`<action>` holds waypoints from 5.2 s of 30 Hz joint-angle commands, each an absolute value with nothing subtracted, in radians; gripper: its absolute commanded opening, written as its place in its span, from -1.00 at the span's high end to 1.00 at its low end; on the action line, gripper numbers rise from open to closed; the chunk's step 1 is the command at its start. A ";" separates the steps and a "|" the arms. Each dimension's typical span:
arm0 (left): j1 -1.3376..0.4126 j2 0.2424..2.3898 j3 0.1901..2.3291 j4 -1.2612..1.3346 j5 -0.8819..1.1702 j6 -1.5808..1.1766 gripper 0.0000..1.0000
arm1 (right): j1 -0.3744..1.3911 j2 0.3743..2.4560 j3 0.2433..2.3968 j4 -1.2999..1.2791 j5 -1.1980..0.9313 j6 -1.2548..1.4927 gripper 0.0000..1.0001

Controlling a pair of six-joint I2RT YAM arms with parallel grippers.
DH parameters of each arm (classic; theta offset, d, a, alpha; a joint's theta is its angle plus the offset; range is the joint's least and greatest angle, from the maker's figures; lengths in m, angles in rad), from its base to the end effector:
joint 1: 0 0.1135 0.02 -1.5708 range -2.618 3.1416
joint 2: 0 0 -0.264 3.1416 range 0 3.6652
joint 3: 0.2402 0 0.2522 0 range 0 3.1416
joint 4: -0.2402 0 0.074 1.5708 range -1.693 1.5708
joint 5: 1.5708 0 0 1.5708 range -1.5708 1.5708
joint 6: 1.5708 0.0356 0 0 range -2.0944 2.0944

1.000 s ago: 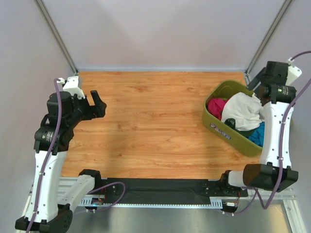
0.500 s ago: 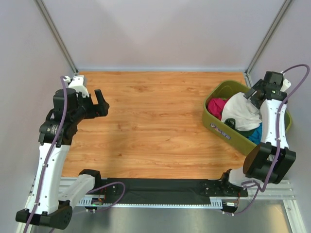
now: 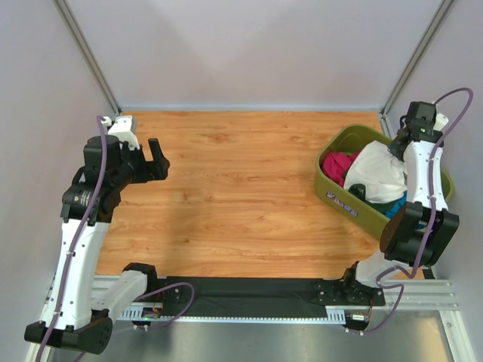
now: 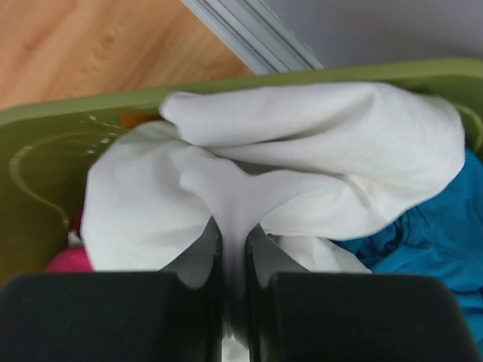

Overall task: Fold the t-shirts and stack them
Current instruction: Grab the tshirt from the pile, then move the tshirt to the center of the board, then flatten the tshirt out

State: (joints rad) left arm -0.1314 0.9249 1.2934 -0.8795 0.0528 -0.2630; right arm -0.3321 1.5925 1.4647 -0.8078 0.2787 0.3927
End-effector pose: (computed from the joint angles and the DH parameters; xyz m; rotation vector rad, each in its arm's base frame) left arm 0.1619 -0.0233 0.4150 -0.1054 2.0918 -0.2946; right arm 0.3188 -0.1203 0.3186 0.9866 2.2794 -0.3231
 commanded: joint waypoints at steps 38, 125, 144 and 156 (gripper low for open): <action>-0.137 0.773 1.284 -0.962 0.156 -0.307 -0.99 | 0.696 1.852 1.758 -0.718 0.109 0.357 -1.00; -0.578 1.117 1.488 -0.885 -0.337 -0.537 1.00 | 0.972 1.359 1.113 -0.264 0.073 0.393 -0.84; -0.535 1.134 1.499 -0.853 -0.324 -0.497 1.00 | 1.250 1.747 1.357 -0.161 0.515 0.371 -0.83; -0.517 1.098 1.505 -0.865 -0.336 -0.476 1.00 | 1.264 1.764 1.394 -0.270 0.797 0.385 0.99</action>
State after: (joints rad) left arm -0.5285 1.1332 1.4670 -0.8902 -0.3237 -0.5083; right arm 1.2602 1.7996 1.3533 -0.2470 0.6346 0.3763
